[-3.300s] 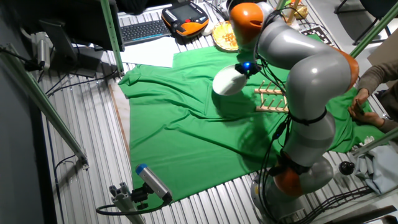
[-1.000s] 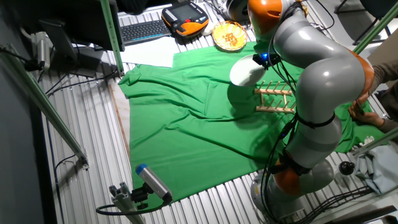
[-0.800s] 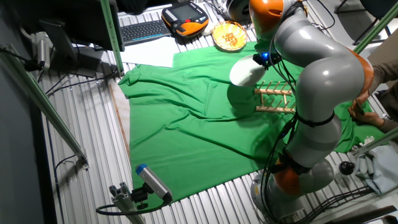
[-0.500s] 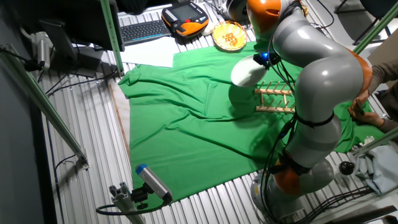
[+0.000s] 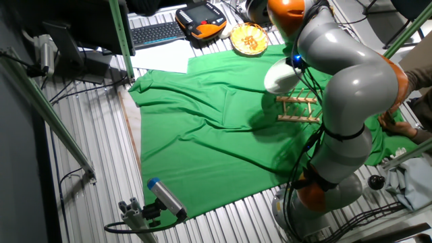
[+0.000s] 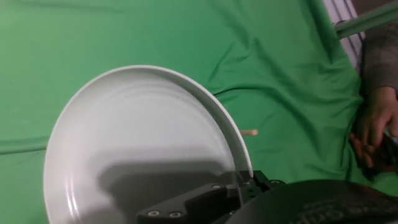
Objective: Put the dish on the dish rack
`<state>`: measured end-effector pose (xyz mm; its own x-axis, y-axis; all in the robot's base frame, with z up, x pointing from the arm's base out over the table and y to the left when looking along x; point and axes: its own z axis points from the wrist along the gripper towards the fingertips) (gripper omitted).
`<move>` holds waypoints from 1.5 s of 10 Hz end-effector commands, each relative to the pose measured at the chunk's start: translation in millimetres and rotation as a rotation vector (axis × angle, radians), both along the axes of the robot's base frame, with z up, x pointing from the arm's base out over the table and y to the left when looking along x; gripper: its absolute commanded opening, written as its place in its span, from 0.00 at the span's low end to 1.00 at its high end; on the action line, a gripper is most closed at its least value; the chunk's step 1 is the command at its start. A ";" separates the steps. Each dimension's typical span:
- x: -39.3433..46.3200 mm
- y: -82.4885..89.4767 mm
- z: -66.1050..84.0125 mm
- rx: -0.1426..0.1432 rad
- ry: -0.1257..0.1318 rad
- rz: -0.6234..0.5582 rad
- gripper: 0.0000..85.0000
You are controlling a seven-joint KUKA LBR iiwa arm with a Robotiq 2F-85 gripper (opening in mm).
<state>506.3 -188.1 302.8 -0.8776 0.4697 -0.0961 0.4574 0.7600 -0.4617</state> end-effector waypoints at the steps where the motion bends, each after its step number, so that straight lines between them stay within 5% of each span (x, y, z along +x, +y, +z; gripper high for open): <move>1: -2.0 -1.4 1.5 -0.011 -0.001 -0.002 0.00; 8: -9.2 -30.7 31.3 -0.068 0.032 0.010 0.00; 15: -9.3 -31.0 31.6 -0.162 0.044 0.022 0.00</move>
<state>497.1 -219.1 334.5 -0.8924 0.4327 -0.1282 0.4168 0.6814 -0.6017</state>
